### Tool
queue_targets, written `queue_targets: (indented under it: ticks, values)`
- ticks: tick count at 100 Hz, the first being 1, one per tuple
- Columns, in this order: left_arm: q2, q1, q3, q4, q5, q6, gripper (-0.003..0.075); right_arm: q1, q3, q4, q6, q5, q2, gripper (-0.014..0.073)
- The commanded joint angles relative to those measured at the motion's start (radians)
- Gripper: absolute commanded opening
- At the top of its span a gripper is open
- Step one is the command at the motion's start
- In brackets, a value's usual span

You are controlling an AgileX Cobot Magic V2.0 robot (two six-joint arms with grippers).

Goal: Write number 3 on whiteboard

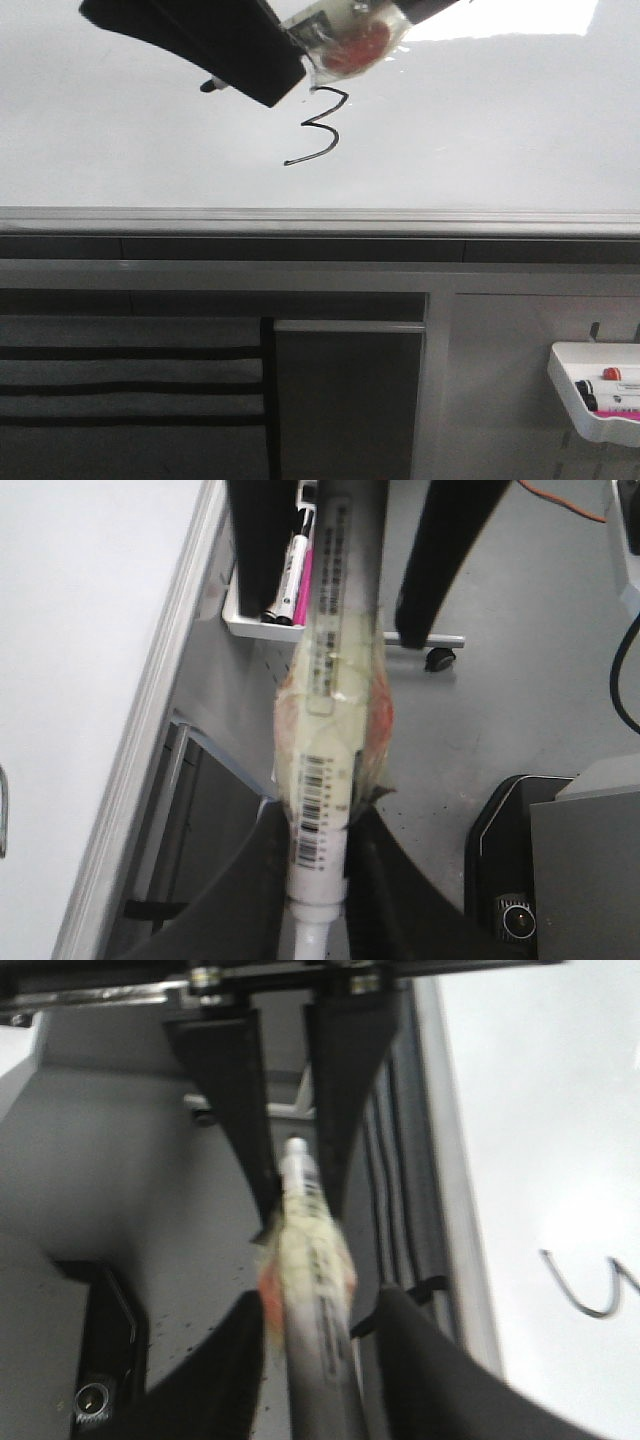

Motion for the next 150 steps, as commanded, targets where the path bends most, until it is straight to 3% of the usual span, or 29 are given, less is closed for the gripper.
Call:
queue_targets:
  ticks: [1, 19, 37, 57, 81, 134, 150]
  values:
    - [-0.025, 0.029, -0.032, -0.041, -0.026, -0.007, -0.0020, -0.017, -0.022, 0.048, 0.029, -0.073, -0.028, 0.0372]
    - [-0.025, 0.141, -0.023, -0.041, -0.074, -0.056, -0.0020, -0.121, -0.022, 0.044, 0.080, -0.075, -0.061, 0.0388]
    - [-0.021, 0.291, 0.053, -0.058, -0.319, -0.229, -0.0020, -0.215, -0.022, 0.044, 0.107, -0.064, -0.064, 0.0388]
    - [0.029, 0.393, 0.153, -0.176, -0.495, -0.275, -0.0020, -0.226, -0.022, 0.044, 0.107, -0.065, -0.064, 0.0388]
    - [0.086, 0.426, 0.191, -0.391, -0.703, -0.275, -0.0020, -0.226, -0.022, 0.044, 0.107, -0.065, -0.064, 0.0388]
    - [0.103, 0.426, 0.191, -0.374, -0.678, -0.271, -0.0015, -0.226, -0.022, 0.044, 0.107, -0.064, -0.064, 0.0388]
    - [0.103, 0.426, 0.191, -0.373, -0.670, -0.271, 0.0085, -0.226, -0.022, 0.046, 0.136, -0.064, -0.064, 0.0388]
